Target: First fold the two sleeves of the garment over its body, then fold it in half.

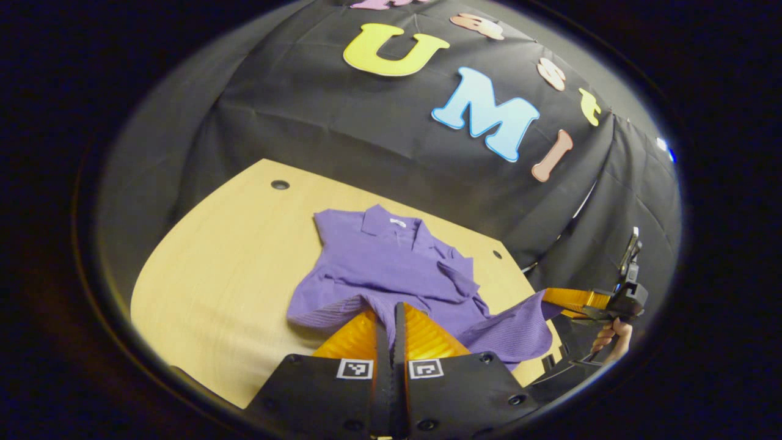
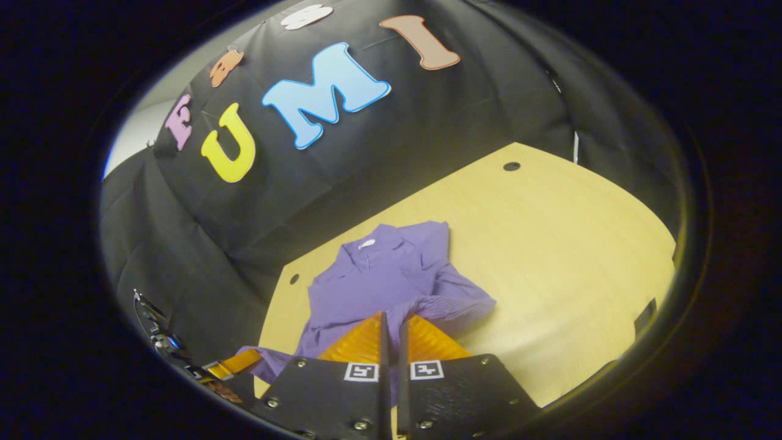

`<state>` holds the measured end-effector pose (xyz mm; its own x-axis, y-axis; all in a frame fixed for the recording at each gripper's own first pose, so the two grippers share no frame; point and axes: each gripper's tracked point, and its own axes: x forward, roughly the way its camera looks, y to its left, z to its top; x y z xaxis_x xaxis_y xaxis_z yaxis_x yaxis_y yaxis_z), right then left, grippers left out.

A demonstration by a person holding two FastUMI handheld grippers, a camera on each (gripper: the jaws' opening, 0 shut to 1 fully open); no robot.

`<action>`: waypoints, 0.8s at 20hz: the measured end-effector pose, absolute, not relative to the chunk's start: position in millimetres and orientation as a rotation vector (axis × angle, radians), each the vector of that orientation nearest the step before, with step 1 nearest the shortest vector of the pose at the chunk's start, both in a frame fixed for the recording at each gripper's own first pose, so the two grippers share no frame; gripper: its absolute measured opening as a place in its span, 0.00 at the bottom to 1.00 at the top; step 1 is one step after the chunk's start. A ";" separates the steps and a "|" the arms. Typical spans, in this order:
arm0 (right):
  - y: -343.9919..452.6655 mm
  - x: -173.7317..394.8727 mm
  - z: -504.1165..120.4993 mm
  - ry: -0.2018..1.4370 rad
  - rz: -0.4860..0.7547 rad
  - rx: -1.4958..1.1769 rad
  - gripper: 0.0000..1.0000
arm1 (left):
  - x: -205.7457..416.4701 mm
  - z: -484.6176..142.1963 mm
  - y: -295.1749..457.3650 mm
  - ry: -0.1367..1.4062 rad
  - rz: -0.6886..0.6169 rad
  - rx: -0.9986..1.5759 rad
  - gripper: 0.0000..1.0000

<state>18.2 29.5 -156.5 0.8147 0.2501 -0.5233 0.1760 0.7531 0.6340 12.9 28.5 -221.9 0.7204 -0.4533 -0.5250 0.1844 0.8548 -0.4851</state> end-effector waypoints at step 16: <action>-29.0 220.4 -184.1 0.606 0.065 0.799 0.04 | 254.2 -237.7 12.6 0.599 -0.195 -0.445 0.06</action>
<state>220.4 -29.0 -184.1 0.8293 0.2771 -0.4853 0.1679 0.7047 0.6894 254.2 12.6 -237.7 0.8111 -0.3032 -0.5001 0.0497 0.8878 -0.4575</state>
